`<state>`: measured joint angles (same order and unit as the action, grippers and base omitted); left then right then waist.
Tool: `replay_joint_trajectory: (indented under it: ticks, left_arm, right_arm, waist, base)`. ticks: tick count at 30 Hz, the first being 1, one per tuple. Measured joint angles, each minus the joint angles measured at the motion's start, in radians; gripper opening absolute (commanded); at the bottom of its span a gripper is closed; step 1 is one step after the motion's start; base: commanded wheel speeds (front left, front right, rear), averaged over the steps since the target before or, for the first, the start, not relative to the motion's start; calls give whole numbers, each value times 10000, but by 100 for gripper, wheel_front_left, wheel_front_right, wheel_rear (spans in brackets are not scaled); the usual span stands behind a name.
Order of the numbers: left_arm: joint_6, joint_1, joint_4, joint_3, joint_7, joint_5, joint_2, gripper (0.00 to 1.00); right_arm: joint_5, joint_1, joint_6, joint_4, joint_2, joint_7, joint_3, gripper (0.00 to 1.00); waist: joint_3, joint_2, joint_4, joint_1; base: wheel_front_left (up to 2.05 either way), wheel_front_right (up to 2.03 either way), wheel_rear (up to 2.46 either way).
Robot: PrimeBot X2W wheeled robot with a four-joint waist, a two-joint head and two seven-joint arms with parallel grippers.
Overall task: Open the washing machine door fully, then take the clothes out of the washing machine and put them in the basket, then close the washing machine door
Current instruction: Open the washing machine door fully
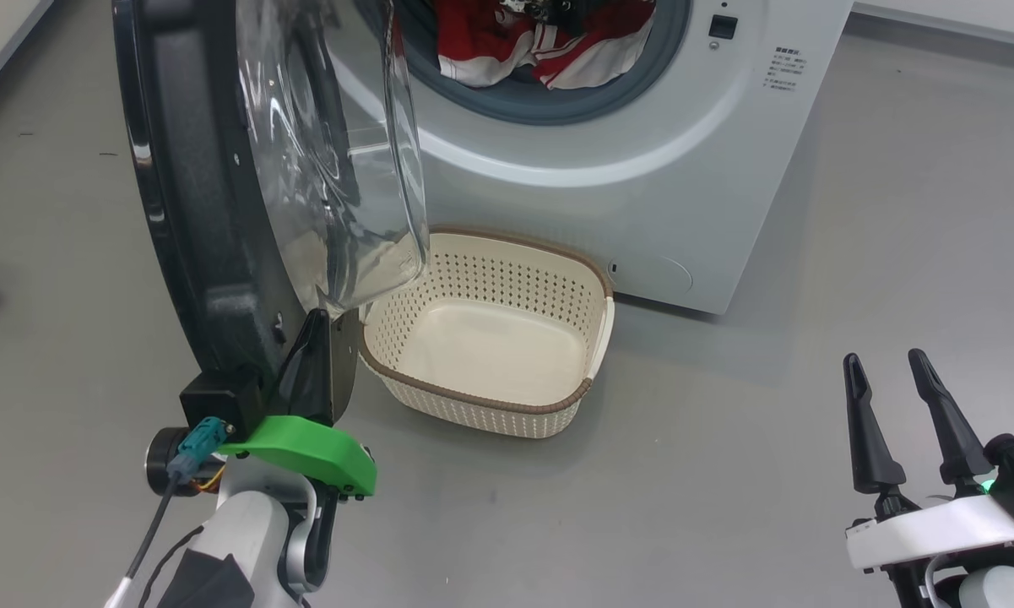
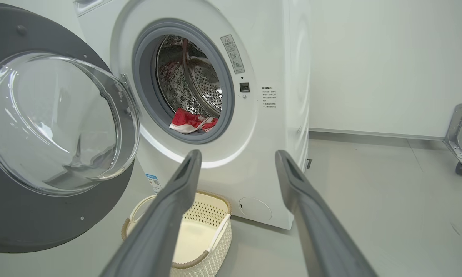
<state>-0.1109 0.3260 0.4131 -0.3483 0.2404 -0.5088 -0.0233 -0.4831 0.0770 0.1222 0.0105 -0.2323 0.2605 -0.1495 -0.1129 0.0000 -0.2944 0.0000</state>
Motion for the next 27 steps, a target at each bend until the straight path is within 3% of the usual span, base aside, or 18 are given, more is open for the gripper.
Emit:
replay_joint_trajectory:
  ticks: [10,27]
  left_arm:
    - [0,-51,-79,602,79,-104,21,0]
    - [-31,-341,-637,3172,86,-84,-280,0]
  right_arm:
    - [6,35,0,134,-286,0,-221,100]
    - [12,36,0,357,-909,0,-546,100]
  waist:
    - [-394,0,-294,0]
    - [-1101,0,-512,0]
  base:
    - [0,0,0]
    - [0,0,0]
